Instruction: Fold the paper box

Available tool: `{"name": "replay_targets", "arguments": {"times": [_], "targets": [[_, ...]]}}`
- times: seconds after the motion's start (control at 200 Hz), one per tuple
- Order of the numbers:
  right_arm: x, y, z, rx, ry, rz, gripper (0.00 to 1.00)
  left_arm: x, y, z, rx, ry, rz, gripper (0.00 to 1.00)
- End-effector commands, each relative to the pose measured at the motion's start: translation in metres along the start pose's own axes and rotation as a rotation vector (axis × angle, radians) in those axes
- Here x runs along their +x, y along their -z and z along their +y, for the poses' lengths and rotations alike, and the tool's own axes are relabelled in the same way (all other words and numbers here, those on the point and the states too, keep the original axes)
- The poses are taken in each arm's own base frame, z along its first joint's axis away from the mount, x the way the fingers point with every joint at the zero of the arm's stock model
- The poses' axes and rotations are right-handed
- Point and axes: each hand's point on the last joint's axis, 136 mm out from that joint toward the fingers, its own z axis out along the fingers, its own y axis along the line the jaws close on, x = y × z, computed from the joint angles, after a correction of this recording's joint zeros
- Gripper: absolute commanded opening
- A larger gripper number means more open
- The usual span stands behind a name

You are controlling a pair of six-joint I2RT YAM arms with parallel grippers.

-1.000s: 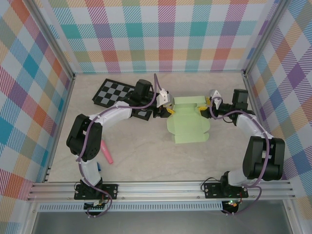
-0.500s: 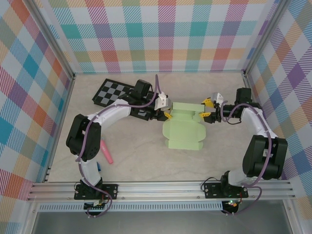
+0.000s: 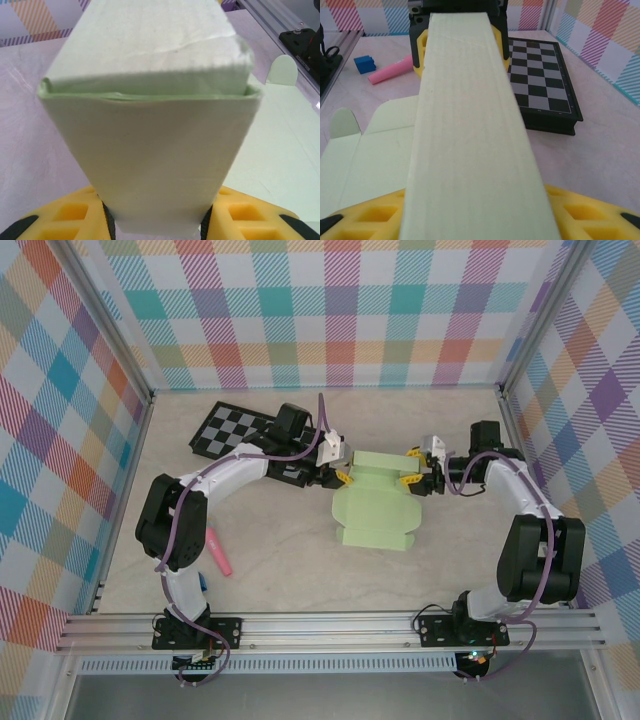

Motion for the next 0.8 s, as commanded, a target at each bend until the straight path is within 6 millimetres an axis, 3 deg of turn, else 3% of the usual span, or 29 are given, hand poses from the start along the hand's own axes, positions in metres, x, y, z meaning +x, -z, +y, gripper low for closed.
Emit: {"name": "replay_targets", "arguments": {"times": [0.0,0.085,0.29,0.42,0.56,0.675,0.795], "targets": [[0.004,-0.004,-0.006,0.030,-0.004,0.008,0.43,-0.020,0.010,0.013,-0.044,-0.044,-0.045,0.32],[0.013,-0.009,-0.012,0.066,0.006,0.049,0.33,-0.013,0.008,0.018,-0.068,-0.036,-0.026,0.34],[0.035,-0.019,-0.021,0.139,0.019,0.114,0.26,0.007,-0.005,0.025,-0.081,0.023,-0.014,0.39],[0.054,-0.023,-0.028,0.194,0.009,0.186,0.26,0.020,-0.008,0.023,-0.073,0.072,0.015,0.48],[0.069,-0.029,-0.028,0.191,-0.001,0.232,0.26,0.030,-0.002,0.009,-0.020,0.126,0.045,0.64],[0.078,-0.033,-0.027,0.163,-0.005,0.244,0.26,0.044,0.008,-0.004,0.019,0.181,0.084,0.70],[0.087,-0.039,-0.024,0.135,0.015,0.262,0.26,0.041,0.023,-0.004,-0.028,0.186,0.088,0.71]]}}
